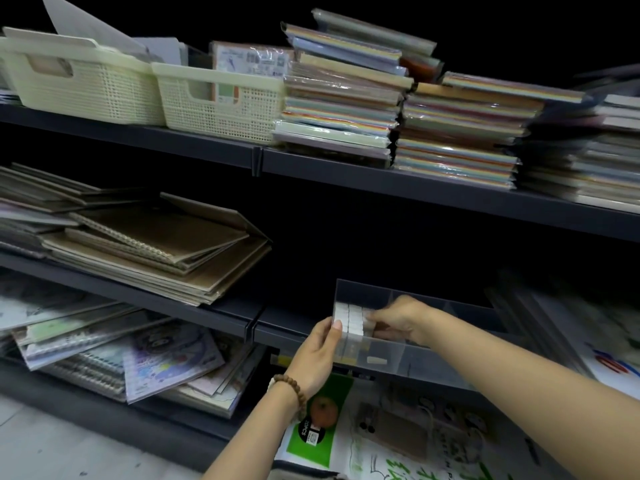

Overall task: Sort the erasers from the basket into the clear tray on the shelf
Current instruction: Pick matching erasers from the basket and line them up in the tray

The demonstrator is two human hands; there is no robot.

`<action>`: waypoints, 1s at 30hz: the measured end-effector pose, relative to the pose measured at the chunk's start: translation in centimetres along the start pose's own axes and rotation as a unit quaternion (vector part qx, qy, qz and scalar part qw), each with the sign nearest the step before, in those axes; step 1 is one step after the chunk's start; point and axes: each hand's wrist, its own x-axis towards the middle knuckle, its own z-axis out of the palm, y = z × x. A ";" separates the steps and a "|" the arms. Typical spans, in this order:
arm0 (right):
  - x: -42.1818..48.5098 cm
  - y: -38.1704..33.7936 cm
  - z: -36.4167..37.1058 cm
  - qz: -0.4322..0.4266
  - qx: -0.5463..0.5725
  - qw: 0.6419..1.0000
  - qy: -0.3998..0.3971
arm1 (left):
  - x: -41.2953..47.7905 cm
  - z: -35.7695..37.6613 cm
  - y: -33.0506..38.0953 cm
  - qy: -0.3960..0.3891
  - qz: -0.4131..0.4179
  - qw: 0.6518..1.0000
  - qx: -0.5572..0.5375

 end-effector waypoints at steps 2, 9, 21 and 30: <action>0.1 0.0 0.0 0.006 0.026 1.000 0.001 | -0.1 0.0 0.0 -0.003 0.003 1.000 -0.003; 0.4 0.1 0.4 -0.019 0.033 0.999 0.019 | 0.1 0.2 -0.5 -0.006 0.011 1.000 -0.003; -6.5 3.7 -2.8 -0.167 0.171 0.969 -0.070 | -4.1 -0.8 -2.7 -0.012 0.023 0.998 0.066; -9.8 24.9 5.1 0.101 0.154 0.962 -0.199 | -12.4 3.8 -12.0 -0.241 -0.117 0.913 0.308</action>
